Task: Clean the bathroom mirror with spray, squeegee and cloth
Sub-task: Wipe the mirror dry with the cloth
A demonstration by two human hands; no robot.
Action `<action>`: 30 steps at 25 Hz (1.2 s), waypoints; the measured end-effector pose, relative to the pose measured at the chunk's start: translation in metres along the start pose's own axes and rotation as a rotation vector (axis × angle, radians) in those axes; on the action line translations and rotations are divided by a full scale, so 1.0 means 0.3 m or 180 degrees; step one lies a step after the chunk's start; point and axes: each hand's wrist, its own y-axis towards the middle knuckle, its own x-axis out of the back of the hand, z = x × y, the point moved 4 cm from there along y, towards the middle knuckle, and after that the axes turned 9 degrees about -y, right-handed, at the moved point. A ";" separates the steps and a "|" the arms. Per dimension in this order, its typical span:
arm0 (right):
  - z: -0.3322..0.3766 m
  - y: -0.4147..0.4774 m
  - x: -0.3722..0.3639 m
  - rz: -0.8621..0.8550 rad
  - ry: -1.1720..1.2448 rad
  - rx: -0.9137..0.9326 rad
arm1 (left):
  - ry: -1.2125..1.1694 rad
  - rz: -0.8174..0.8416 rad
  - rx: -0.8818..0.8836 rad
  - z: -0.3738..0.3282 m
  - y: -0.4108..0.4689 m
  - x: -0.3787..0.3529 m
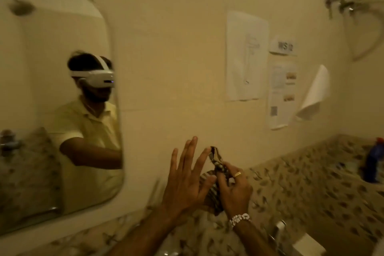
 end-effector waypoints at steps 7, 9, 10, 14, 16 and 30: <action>0.777 0.114 -0.167 -0.0297 0.0869 0.0970 | 0.0535 -0.0614 -0.0354 0.230 0.112 0.662; 0.972 0.124 -0.201 -0.0357 0.1067 0.1139 | 0.0704 -0.0752 -0.0333 0.292 0.128 0.841; 1.069 0.128 -0.218 -0.0385 0.1123 0.1246 | 0.0793 -0.0791 -0.0302 0.331 0.133 0.932; 1.336 0.163 -0.286 -0.0320 0.1138 0.1616 | 0.1054 -0.0890 -0.0101 0.479 0.093 1.196; 1.433 0.182 -0.326 -0.0347 0.1005 0.1716 | 0.1191 -0.0922 0.0014 0.550 0.053 1.300; 1.538 0.210 -0.571 -0.0572 -0.0205 0.2348 | 0.2080 -0.1330 0.0387 0.836 -0.146 1.559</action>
